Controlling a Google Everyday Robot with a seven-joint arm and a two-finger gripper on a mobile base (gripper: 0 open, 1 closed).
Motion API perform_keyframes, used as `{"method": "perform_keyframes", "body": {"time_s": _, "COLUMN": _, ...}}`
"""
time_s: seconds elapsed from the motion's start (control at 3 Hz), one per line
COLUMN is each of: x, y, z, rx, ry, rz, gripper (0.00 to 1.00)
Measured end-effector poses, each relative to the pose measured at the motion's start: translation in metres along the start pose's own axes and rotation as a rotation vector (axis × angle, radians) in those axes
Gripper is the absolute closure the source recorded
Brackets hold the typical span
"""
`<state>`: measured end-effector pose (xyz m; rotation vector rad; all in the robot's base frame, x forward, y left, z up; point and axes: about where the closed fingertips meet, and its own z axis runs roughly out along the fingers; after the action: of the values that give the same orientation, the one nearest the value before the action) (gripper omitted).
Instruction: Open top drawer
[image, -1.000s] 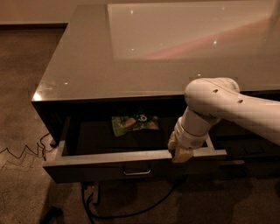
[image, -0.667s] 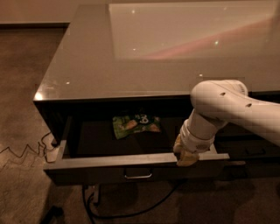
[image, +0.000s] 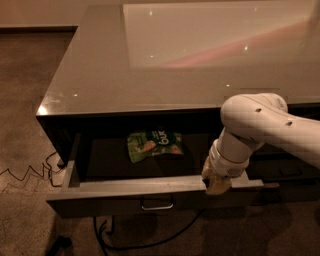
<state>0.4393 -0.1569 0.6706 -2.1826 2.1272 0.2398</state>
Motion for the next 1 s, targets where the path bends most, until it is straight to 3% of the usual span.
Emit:
{"method": "perform_keyframes", "body": {"time_s": 0.33, "x": 0.004, "y": 0.003, "z": -0.001, "rx": -0.003, "ry": 0.004, "rz": 0.016, "gripper": 0.12}}
{"method": "perform_keyframes", "body": {"time_s": 0.67, "x": 0.063, "y": 0.056, "z": 0.040, "rx": -0.134, "ry": 0.001, "rz": 0.145, "gripper": 0.00}}
{"method": "perform_keyframes", "body": {"time_s": 1.0, "x": 0.063, "y": 0.056, "z": 0.040, "rx": -0.134, "ry": 0.001, "rz": 0.145, "gripper": 0.00}}
